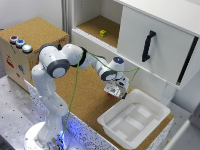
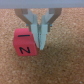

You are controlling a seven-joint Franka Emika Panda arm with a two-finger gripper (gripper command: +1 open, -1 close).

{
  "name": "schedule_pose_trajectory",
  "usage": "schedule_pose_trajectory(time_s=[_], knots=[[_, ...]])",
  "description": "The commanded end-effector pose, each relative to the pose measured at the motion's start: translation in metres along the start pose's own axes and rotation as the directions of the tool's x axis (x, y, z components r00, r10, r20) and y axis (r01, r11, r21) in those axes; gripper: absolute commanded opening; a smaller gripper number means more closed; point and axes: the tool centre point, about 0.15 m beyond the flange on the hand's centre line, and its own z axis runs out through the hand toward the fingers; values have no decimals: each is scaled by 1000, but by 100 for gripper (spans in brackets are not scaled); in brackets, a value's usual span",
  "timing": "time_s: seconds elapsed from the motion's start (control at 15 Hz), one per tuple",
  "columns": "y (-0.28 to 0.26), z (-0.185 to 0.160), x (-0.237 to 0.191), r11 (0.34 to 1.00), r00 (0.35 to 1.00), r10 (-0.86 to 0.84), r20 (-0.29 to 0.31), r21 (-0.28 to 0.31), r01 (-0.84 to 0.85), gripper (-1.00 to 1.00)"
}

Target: Push the pink block towards the left

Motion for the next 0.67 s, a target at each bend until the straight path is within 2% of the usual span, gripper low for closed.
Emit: schedule_pose_trajectory(time_s=[0.0, 0.6], knots=[[-28, 1, -1, 999, 1000, 5, 17, 43, -5, -100], [-70, 5, -2, 998, 1000, 26, 17, 49, -27, -100]])
